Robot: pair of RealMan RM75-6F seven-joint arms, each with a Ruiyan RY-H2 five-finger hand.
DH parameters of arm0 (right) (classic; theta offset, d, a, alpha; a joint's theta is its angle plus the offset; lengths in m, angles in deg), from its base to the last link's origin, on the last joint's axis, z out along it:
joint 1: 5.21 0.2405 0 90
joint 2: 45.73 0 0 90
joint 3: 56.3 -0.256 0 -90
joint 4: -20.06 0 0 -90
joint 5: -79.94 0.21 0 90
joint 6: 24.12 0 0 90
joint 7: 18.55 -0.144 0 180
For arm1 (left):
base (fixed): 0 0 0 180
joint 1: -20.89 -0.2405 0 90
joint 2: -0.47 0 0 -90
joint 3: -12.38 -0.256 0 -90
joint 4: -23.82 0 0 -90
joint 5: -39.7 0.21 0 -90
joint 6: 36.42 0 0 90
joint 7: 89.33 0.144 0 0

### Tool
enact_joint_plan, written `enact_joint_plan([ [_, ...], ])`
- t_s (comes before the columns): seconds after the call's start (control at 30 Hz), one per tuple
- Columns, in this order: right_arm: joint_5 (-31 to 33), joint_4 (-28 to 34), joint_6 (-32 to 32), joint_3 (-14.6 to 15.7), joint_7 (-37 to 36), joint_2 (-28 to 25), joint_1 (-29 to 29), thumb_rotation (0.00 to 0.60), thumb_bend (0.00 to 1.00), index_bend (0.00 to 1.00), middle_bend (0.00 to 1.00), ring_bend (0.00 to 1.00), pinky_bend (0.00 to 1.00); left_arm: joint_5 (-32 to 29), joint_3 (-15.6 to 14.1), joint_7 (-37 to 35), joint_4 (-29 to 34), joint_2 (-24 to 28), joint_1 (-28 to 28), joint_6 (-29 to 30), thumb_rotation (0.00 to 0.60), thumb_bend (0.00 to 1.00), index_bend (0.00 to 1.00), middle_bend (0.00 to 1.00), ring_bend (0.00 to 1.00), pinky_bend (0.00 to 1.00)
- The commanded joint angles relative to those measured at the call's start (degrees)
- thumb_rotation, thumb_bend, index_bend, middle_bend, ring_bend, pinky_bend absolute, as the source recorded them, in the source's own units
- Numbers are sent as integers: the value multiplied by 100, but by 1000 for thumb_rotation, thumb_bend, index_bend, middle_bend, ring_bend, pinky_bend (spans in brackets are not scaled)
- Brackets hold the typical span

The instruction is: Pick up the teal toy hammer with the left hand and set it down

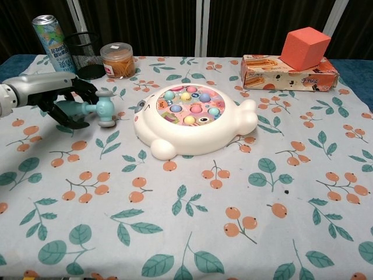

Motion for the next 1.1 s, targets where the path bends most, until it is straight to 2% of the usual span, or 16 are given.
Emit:
enact_joint_plan([
  [0.03, -10, 3, -17, 1, 2, -1, -8, 600, 75, 23, 182, 0, 18, 78, -20, -87, 68, 68, -60, 82, 600, 276, 348, 311, 235, 378],
  [0.33, -43, 33, -64, 7, 40, -2, -34, 600, 75, 23, 182, 0, 18, 78, -14, -174, 89, 111, -126, 89, 600, 272, 349, 312, 235, 375],
  [0.53, -56, 69, -82, 1, 73, -22, -40, 600, 75, 24, 182, 0, 18, 172, -3, -207, 205, 196, -190, 256, 600, 273, 280, 279, 195, 343],
  [0.77, -69, 73, -85, -8, 66, -26, -32, 600, 75, 24, 182, 0, 18, 262, -21, -198, 520, 502, -285, 410, 600, 271, 262, 254, 171, 307],
  [0.9, -46, 42, -70, -24, 32, -64, -20, 600, 75, 24, 182, 0, 18, 259, 80, 50, 1080, 1068, -672, 1195, 600, 261, 214, 235, 142, 216],
  [1.0, -10, -13, -11, -55, -65, -118, 24, 600, 75, 24, 180, 0, 18, 85, 180, 692, 1434, 1484, -1130, 2030, 600, 242, 200, 214, 116, 161],
  [1.1, 27, -124, 58, -96, -247, -144, 89, 600, 75, 24, 176, 0, 18, -140, 189, 1435, 1814, 1839, -1658, 2841, 600, 229, 197, 205, 100, 146],
])
